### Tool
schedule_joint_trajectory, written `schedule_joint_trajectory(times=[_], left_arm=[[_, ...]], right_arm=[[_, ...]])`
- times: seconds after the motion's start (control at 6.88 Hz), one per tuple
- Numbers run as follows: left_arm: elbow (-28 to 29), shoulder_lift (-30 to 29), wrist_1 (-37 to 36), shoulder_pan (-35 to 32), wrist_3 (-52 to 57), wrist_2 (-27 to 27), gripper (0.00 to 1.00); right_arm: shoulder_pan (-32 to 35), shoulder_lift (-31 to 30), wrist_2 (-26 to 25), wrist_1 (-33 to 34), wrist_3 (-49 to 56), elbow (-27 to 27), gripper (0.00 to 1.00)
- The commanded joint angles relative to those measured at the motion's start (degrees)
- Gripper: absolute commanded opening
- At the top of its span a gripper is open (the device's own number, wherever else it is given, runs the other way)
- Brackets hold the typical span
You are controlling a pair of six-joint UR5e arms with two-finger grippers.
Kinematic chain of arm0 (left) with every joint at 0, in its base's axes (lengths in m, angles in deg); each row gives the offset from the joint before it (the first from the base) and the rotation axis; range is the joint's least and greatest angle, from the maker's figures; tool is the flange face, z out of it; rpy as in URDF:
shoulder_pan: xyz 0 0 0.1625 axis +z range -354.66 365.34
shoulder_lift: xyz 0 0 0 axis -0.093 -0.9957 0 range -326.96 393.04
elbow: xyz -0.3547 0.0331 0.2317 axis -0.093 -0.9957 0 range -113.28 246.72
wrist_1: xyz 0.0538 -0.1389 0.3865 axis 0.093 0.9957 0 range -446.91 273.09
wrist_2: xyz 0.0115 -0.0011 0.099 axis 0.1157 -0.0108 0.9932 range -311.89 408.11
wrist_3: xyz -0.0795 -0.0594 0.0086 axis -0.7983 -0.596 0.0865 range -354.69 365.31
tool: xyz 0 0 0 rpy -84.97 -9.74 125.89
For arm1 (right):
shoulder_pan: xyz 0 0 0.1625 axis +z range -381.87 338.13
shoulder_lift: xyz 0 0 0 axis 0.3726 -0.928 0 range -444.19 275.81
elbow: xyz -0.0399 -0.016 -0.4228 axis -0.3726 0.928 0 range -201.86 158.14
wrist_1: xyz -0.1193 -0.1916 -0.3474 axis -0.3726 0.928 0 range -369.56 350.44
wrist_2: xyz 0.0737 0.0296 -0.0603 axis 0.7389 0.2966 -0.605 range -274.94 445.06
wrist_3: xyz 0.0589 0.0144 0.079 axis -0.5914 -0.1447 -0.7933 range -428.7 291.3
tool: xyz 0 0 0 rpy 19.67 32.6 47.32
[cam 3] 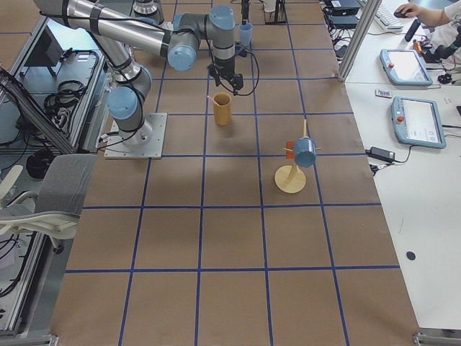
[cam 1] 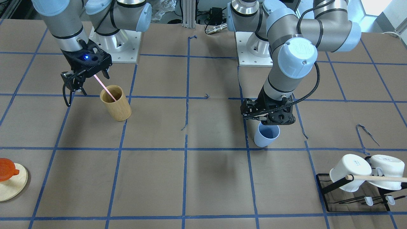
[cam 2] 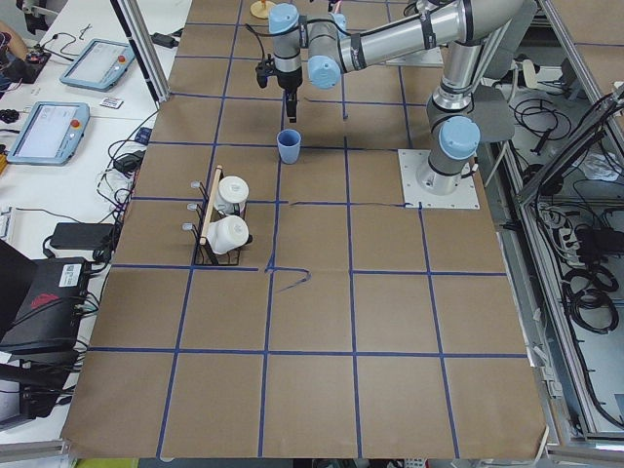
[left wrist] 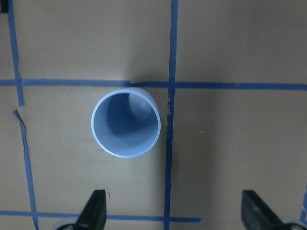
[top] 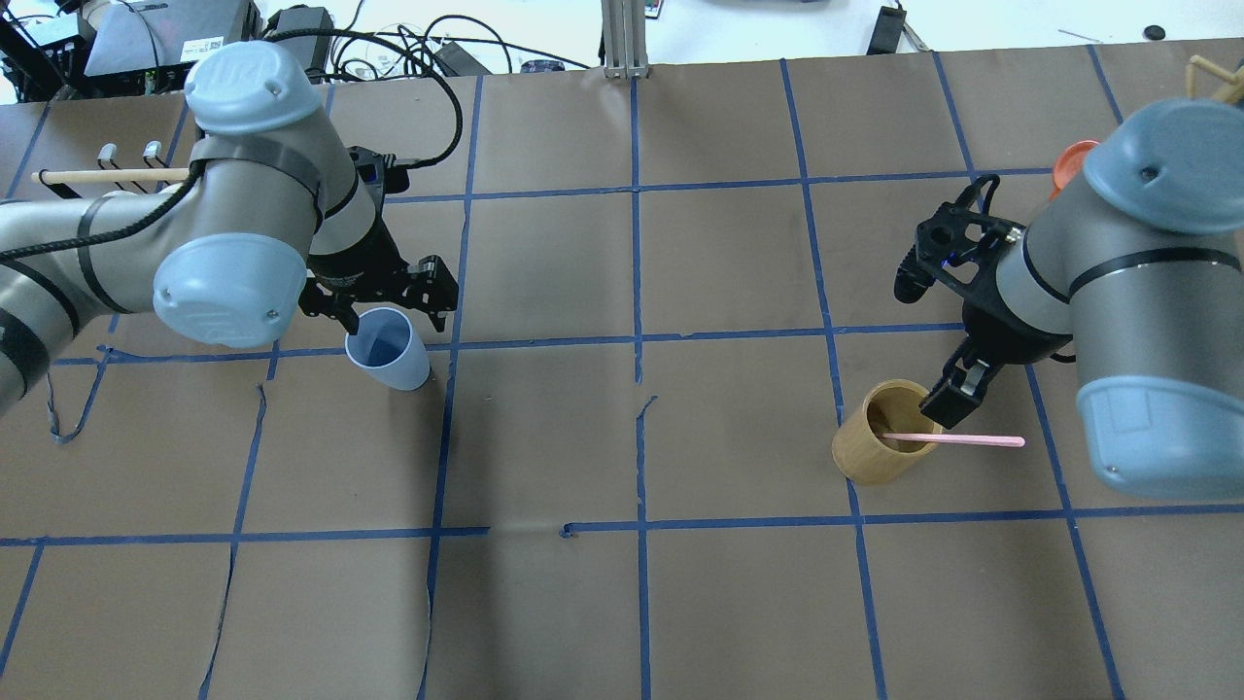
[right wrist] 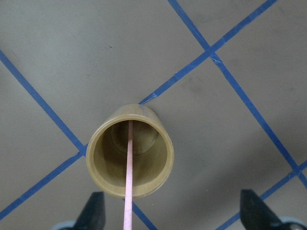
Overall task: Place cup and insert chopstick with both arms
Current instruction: 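Lower left gripper onto blue cup while right gripper descends to chopstick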
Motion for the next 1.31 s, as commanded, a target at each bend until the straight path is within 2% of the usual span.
schedule_joint_trajectory(times=[0.0,0.15,0.44,0.58,0.73,0.87,1.16], left_arm=[[-1.7,-2.1,-1.8,-0.1,0.1,0.0,1.00],[-1.6,-3.0,-3.1,-0.1,0.6,0.0,0.99],[-1.7,-4.8,-9.1,-0.1,4.5,0.0,0.99],[-2.1,-5.2,-9.1,-0.1,5.8,0.0,0.98],[-2.6,-5.5,-9.1,-0.1,5.8,-0.1,0.87],[-2.6,-6.0,-9.2,-0.1,5.8,-0.2,0.62],[-2.4,-6.0,-9.2,-0.1,6.3,0.0,0.00]], right_arm=[[-0.5,-0.4,-1.9,-1.0,0.4,-1.9,1.00],[-2.2,-0.5,-1.9,-4.6,0.5,-1.9,0.99],[-2.6,-0.9,-1.9,-6.3,0.7,-1.9,1.00],[-2.8,-1.0,-1.9,-8.0,1.4,-1.9,0.99],[-2.8,-1.1,-1.9,-7.5,1.8,-1.9,0.94],[-2.8,-1.1,-1.9,-8.1,1.7,-1.9,0.91],[-2.9,-1.0,-1.9,-9.3,1.6,-1.9,0.83]])
